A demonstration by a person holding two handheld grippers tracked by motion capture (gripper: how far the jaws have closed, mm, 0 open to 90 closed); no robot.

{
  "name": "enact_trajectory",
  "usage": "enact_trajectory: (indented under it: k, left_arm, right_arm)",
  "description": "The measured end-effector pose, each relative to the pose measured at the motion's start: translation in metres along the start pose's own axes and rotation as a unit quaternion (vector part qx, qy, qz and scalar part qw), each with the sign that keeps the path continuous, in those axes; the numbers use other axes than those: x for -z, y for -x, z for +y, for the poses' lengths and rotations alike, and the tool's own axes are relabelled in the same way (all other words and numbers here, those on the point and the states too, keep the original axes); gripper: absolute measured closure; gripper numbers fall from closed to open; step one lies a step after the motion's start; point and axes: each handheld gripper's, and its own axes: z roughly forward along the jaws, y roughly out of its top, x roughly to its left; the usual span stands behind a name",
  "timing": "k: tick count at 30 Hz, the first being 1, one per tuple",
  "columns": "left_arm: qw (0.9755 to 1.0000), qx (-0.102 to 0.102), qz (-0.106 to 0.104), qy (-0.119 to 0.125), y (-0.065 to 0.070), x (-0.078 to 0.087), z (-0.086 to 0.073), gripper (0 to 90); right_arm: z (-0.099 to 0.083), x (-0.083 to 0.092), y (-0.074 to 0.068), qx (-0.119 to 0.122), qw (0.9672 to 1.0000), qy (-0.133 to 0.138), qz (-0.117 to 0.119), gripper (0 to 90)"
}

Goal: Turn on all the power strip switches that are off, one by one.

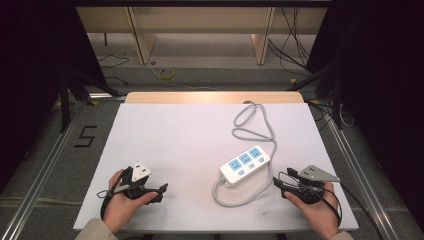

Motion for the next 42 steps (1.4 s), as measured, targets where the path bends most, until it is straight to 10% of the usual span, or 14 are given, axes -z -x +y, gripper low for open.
enact_trajectory:
  k: [42]
  left_arm:
    - [0.9999, 0.006, 0.016, 0.001, -0.002, -0.001, -0.001, 10.6]
  right_arm:
    - [0.039, -0.01, -0.017, 0.072, 0.9966, -0.024, 0.033, 76.2]
